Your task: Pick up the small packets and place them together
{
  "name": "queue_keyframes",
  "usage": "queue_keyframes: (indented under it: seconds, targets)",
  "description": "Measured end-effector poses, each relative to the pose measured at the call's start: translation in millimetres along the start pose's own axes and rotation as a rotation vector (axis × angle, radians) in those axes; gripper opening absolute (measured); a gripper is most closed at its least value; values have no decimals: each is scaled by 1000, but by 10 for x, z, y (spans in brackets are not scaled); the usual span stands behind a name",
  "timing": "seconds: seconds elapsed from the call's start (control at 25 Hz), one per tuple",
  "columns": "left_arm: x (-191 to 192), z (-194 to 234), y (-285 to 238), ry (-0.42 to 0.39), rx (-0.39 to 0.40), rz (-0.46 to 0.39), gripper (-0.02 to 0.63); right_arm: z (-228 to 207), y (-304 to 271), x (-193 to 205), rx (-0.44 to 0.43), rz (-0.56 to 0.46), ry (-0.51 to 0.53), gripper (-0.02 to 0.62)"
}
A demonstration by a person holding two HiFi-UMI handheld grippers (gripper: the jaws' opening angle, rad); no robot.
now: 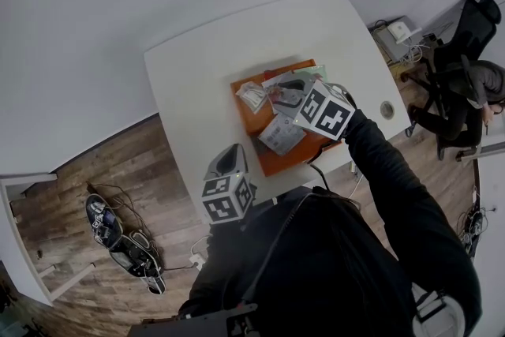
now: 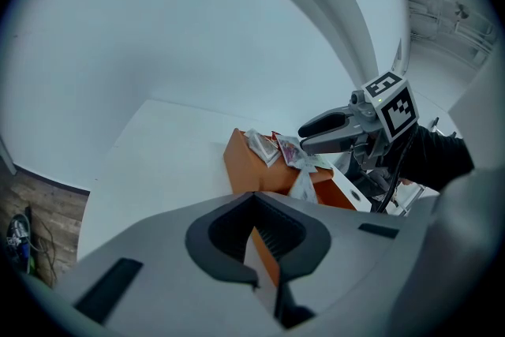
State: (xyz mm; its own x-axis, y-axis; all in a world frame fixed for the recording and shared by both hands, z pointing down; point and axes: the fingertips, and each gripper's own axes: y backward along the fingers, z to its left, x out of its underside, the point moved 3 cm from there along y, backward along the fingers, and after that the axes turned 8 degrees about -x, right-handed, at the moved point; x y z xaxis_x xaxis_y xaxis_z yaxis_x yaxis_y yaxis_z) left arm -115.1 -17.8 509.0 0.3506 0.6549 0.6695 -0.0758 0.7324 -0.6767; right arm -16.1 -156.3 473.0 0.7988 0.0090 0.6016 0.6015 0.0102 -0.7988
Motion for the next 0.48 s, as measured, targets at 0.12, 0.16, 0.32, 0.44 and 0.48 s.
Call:
queue_keyframes:
  seconds: [0.12, 0.16, 0.32, 0.44, 0.48]
  targets:
    - [-19, -12, -11, -4, 2, -3, -2, -19, 44, -2, 9, -16, -9, 167]
    - [-29, -14, -13, -5, 2, -4, -2, -29, 70, -12, 15, -23, -10, 167]
    - [-79, -33, -6, -10, 5, -15, -2, -64, 223, -74, 46, -69, -28, 167]
    - [-130, -68, 17, -18, 11, -27, -2, -98, 377, -116, 87, -109, -37, 167]
    - [-154, -85, 20, -21, 14, -33, -2, -114, 435, -130, 103, -126, -41, 167]
